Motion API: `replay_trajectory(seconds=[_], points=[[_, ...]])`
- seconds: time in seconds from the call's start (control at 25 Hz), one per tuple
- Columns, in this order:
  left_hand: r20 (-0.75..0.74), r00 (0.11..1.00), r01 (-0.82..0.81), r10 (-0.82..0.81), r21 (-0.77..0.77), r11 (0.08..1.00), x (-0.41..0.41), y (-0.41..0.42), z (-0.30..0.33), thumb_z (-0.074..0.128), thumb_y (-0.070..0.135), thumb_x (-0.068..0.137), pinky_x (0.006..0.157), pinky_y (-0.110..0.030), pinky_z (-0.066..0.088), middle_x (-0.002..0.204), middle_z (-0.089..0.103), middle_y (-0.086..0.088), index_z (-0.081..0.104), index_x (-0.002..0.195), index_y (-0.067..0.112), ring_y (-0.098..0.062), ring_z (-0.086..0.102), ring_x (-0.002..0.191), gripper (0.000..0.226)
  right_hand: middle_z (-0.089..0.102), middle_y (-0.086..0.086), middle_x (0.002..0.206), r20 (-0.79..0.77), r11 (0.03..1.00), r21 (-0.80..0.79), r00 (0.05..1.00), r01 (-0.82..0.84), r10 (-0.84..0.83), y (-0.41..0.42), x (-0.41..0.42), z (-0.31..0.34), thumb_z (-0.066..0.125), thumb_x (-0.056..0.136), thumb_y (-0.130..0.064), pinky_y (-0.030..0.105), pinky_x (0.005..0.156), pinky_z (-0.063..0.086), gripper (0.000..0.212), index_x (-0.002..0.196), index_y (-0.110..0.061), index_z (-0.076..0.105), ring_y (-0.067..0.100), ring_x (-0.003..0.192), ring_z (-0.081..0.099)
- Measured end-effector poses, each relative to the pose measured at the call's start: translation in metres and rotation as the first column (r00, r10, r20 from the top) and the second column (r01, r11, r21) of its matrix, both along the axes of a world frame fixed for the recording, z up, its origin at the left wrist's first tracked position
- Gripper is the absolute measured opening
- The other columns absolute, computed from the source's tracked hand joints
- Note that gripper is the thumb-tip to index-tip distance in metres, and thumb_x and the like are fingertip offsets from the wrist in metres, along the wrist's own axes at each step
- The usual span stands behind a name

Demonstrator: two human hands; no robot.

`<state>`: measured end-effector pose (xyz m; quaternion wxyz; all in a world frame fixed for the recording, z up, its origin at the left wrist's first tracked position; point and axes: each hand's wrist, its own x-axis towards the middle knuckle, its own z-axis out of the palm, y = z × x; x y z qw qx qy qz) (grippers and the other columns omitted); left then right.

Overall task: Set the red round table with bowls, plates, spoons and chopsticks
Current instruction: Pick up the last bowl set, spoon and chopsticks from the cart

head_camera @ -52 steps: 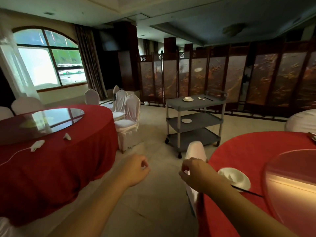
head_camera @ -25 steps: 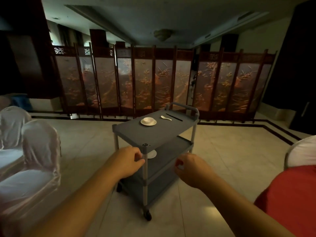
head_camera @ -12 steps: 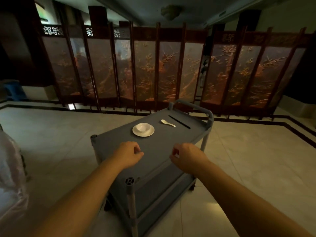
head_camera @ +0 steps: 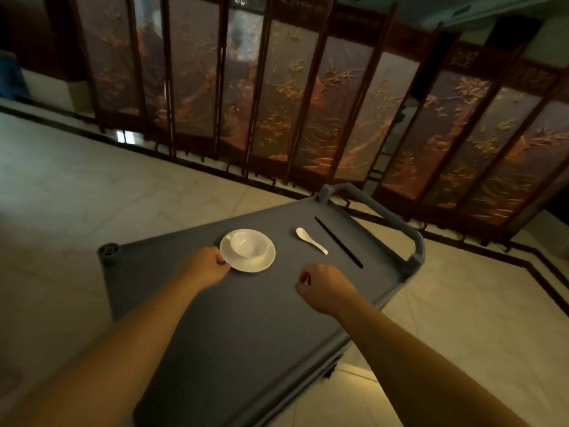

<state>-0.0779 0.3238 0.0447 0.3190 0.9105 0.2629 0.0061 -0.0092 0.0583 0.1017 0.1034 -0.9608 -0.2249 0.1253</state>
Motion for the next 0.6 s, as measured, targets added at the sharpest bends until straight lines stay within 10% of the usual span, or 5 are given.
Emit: replay_trajectory(seconds=[0.32, 0.6], points=[[-0.152, 0.968, -0.221, 0.199, -0.143, 0.965, 0.087, 0.050, -0.072, 0.065, 0.041, 0.092, 0.097, -0.042, 0.049, 0.137, 0.061, -0.013, 0.055, 0.138, 0.011, -0.032, 0.060, 0.122, 0.056, 0.064, -0.002, 0.086, -0.183, 0.993, 0.096, 0.982, 0.063, -0.045, 0.071, 0.122, -0.071, 0.058, 0.087, -0.029, 0.028, 0.060, 0.045, 0.005, 0.086, -0.024, 0.060, 0.017, 0.077, 0.061], [-0.129, 0.938, -0.345, 0.321, -0.260, 0.902, 0.122, 0.037, -0.098, 0.063, 0.025, 0.096, 0.073, -0.032, 0.052, 0.123, 0.067, -0.009, 0.057, 0.135, 0.015, -0.026, 0.068, 0.096, 0.041, 0.062, 0.007, 0.111, -0.461, 0.943, 0.202, 0.875, 0.265, -0.147, 0.102, 0.183, -0.130, 0.064, 0.086, -0.024, 0.029, 0.061, 0.049, 0.047, 0.130, -0.019, 0.048, 0.021, 0.087, 0.061]])
